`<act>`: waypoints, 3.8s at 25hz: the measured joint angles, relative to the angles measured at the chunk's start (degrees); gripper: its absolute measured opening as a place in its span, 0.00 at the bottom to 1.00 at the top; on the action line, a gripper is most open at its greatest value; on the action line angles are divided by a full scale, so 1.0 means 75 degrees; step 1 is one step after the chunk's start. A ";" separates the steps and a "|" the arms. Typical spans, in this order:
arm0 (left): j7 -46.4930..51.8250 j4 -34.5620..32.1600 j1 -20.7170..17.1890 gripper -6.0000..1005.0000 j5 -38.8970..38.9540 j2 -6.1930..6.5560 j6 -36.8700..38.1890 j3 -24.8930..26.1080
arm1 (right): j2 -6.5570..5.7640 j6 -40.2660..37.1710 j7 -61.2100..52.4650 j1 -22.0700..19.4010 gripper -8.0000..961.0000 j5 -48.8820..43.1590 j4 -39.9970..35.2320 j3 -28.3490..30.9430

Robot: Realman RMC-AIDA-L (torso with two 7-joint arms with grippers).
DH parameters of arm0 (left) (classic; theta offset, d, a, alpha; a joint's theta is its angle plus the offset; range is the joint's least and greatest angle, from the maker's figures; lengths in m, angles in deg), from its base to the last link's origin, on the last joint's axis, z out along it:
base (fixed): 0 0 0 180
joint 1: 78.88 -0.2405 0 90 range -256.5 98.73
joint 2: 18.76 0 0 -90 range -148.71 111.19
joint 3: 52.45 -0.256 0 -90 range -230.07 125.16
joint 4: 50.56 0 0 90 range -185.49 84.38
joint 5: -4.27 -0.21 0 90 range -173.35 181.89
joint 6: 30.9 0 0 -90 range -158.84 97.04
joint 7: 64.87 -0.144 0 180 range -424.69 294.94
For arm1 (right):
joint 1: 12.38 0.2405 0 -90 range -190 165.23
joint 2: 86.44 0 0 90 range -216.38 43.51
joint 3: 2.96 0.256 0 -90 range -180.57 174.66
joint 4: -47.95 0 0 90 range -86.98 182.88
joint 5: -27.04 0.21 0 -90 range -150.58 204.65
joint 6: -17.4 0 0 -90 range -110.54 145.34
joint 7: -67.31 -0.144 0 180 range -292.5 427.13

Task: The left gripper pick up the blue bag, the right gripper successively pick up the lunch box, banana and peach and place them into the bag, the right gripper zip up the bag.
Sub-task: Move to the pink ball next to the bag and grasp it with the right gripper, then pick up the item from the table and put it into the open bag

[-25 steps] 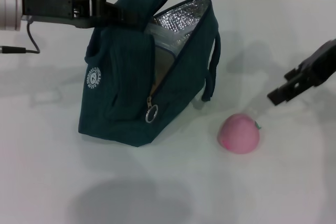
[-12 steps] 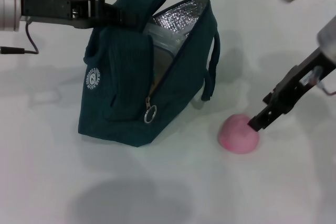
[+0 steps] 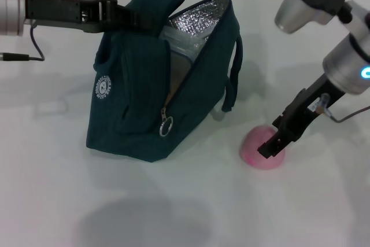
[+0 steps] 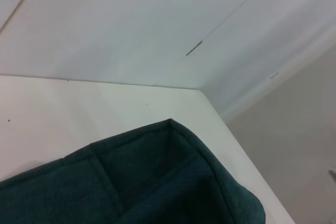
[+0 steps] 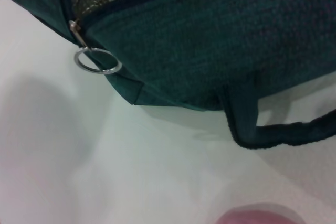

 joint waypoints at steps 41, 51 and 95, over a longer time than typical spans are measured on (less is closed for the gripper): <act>-0.0063 0.0000 -0.0012 0.04 0.0069 -0.0004 -0.0011 0.0040 | -0.0067 -0.0814 0.0546 -0.0220 0.16 0.0914 -0.0790 0.0704; -0.0072 0.0000 -0.0076 0.04 0.0073 -0.0016 -0.0012 0.0048 | -0.0115 -0.1924 0.1291 -0.0361 0.07 0.2844 -0.0714 0.3878; -0.0082 0.0000 -0.0089 0.04 0.0154 0.0002 -0.0004 0.0060 | -0.0087 0.1039 0.3270 -0.1194 0.69 0.4811 -0.0134 0.2441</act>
